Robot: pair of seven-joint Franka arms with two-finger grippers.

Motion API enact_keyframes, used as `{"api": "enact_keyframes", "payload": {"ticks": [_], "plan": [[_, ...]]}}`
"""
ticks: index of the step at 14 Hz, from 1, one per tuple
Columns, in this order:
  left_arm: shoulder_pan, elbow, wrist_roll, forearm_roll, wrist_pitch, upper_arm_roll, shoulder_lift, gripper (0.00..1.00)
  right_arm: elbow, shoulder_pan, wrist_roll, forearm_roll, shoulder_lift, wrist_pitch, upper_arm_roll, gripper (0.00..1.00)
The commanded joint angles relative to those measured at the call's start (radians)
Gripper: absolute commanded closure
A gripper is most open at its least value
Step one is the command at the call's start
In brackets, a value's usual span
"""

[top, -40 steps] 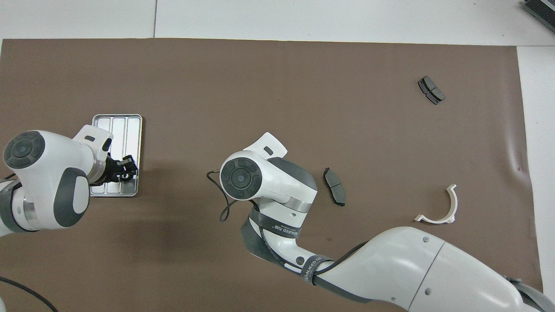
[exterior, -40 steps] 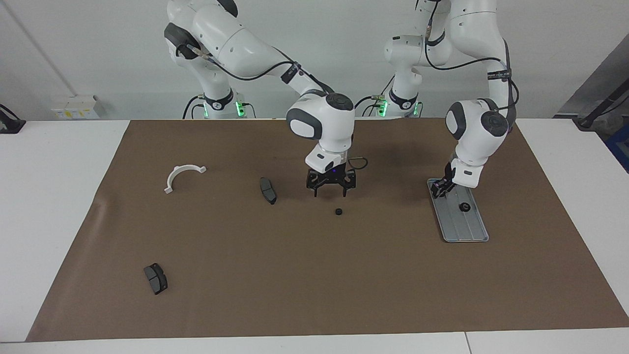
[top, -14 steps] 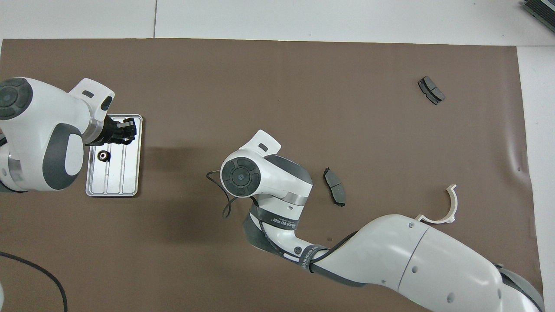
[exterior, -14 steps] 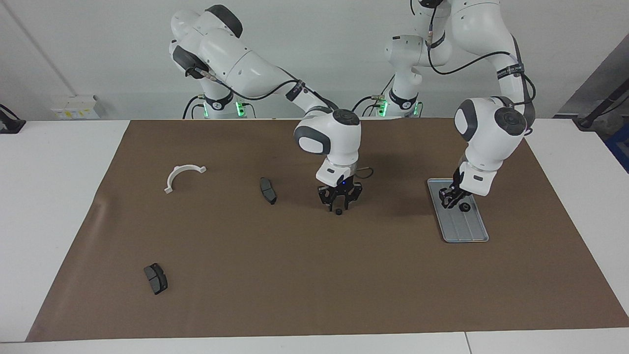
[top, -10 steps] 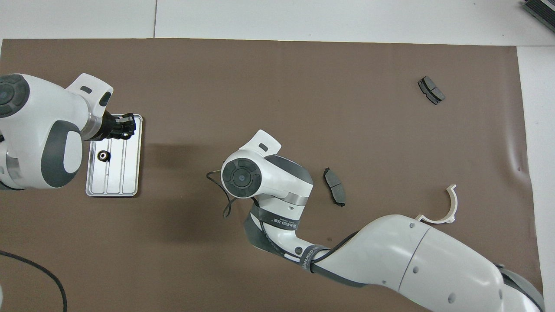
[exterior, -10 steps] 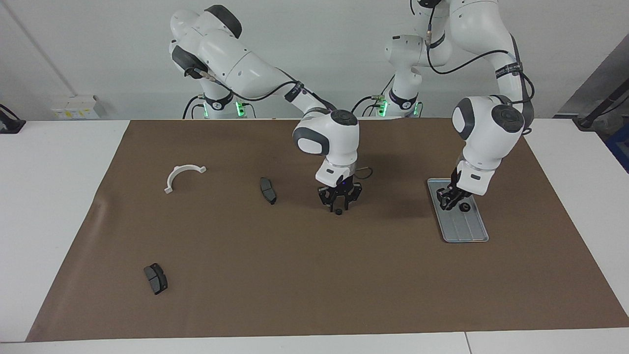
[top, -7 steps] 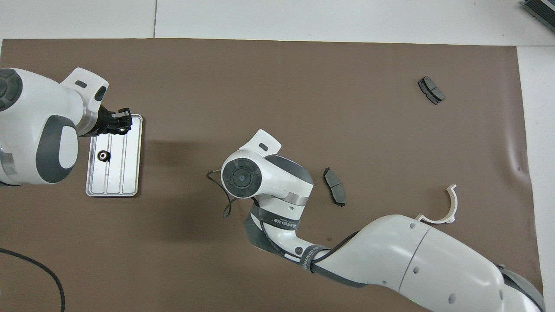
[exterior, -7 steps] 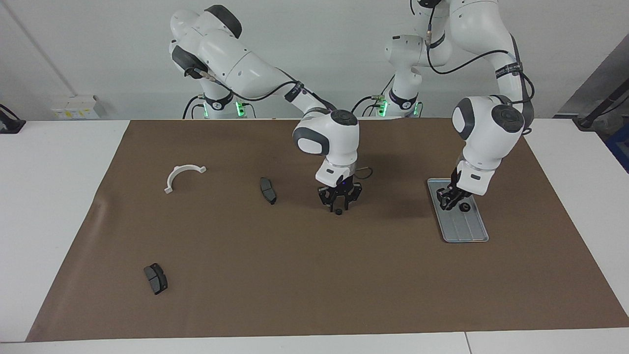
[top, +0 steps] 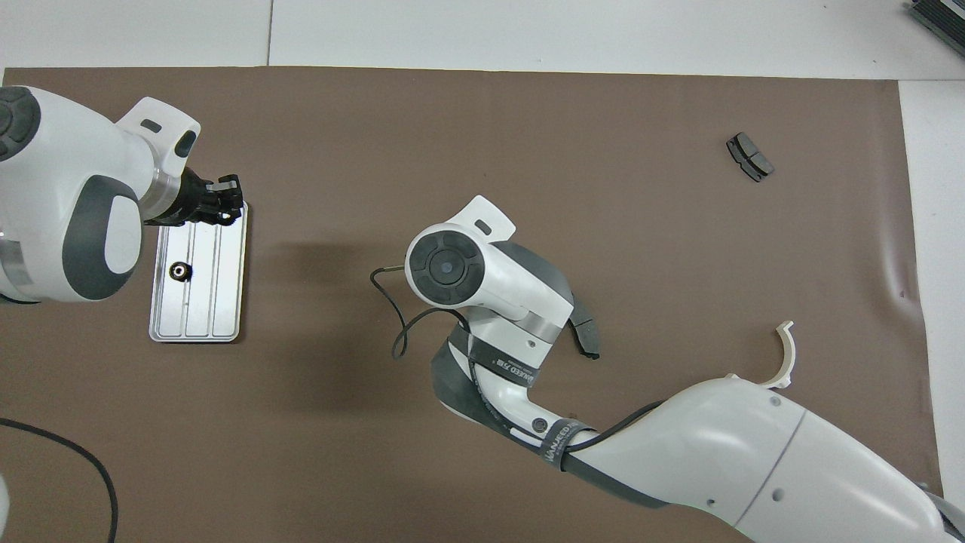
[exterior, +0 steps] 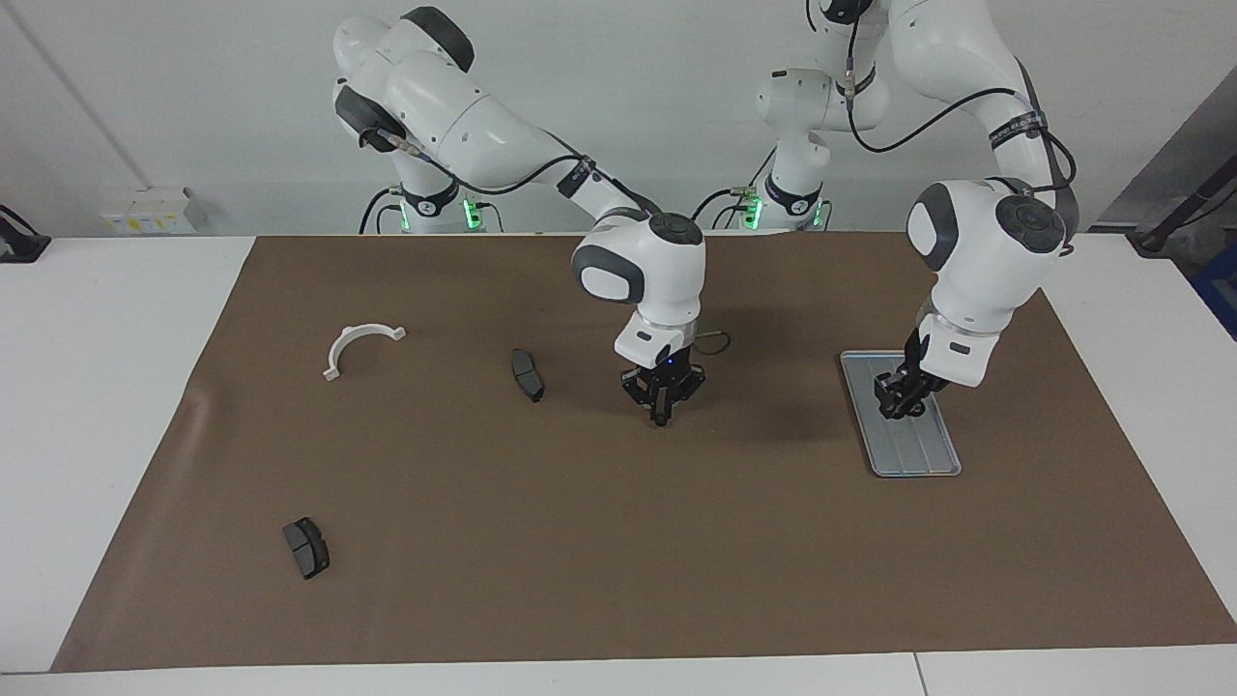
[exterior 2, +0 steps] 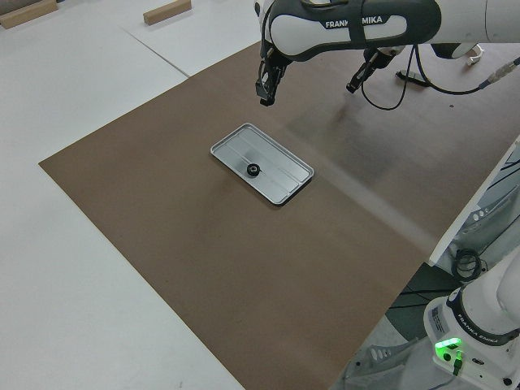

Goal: Place bearing gear from tray to pile

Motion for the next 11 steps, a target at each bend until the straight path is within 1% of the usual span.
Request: {"api": "enact_keyframes", "payload": {"ticks": [1,3,4,6,8,9,10,11], "plan": [[-0.09,0.029,-0.067,-0.012,-0.025,0.009,0.015,1.0,-0.039,-0.027,-0.221,0.237,-0.179,-0.074,-0.112,1.0],[-0.183,0.021,-0.128,-0.012,-0.011,0.011,0.013,1.0,-0.059,-0.027,-0.371,0.369,-0.248,-0.076,-0.22,1.0],[-0.229,0.019,-0.167,-0.012,-0.008,0.011,0.011,1.0,-0.062,-0.027,-0.452,0.416,-0.261,-0.079,-0.276,1.0],[-0.303,0.007,-0.188,-0.012,0.004,0.009,0.01,1.0,-0.065,-0.027,-0.613,0.472,-0.266,-0.074,-0.387,1.0],[-0.381,-0.008,-0.22,-0.012,0.048,0.009,0.019,1.0,-0.062,-0.027,-0.774,0.554,-0.255,-0.044,-0.493,1.0],[-0.42,-0.017,-0.245,-0.012,0.076,0.011,0.04,1.0,-0.064,-0.028,-0.821,0.585,-0.241,0.001,-0.525,1.0],[-0.45,-0.021,-0.263,-0.012,0.096,0.011,0.063,1.0,-0.059,-0.028,-0.85,0.589,-0.217,0.036,-0.544,1.0],[-0.461,-0.022,-0.27,-0.012,0.122,0.011,0.091,1.0,-0.047,-0.031,-0.859,0.592,-0.188,0.055,-0.553,1.0]]}}
